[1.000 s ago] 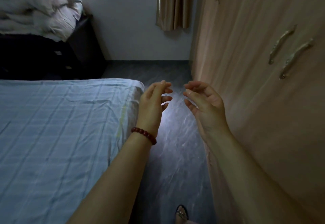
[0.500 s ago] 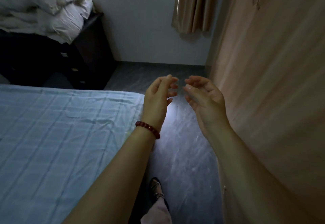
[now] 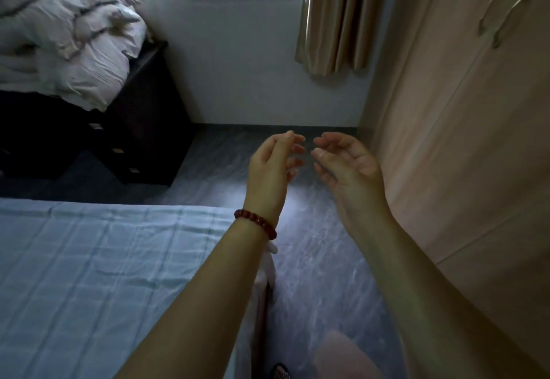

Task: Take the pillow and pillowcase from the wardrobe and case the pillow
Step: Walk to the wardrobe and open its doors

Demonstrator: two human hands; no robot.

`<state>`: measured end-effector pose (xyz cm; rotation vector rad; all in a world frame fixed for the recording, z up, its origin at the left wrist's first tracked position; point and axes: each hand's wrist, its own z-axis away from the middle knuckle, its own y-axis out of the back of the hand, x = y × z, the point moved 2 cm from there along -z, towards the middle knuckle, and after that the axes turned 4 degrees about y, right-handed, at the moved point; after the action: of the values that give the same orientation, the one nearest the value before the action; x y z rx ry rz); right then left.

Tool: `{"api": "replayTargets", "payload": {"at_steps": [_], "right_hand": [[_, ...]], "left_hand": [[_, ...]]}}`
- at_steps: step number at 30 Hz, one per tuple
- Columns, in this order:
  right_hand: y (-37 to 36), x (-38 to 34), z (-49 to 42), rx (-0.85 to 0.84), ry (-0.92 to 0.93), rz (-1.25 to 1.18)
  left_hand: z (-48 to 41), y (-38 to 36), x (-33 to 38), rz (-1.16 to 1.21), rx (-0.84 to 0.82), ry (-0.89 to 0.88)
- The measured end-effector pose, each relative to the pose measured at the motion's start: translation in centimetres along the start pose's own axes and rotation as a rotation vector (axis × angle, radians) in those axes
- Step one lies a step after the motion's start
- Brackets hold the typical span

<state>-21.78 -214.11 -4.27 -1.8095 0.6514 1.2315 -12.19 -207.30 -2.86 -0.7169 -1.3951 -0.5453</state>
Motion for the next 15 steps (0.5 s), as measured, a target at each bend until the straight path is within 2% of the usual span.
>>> {"api": "replayTargets", "payload": {"at_steps": [7, 15], "right_hand": [[0.3, 2.4, -11.6, 0.01, -0.008, -0.029], [2.6, 3.0, -28.3, 0.018, 0.015, -0.05]], "left_hand": [[-11.6, -1.8, -0.3, 0.011, 0.013, -0.003], [-27.1, -7.5, 0.8, 0.014, 0.042, -0.018]]}}
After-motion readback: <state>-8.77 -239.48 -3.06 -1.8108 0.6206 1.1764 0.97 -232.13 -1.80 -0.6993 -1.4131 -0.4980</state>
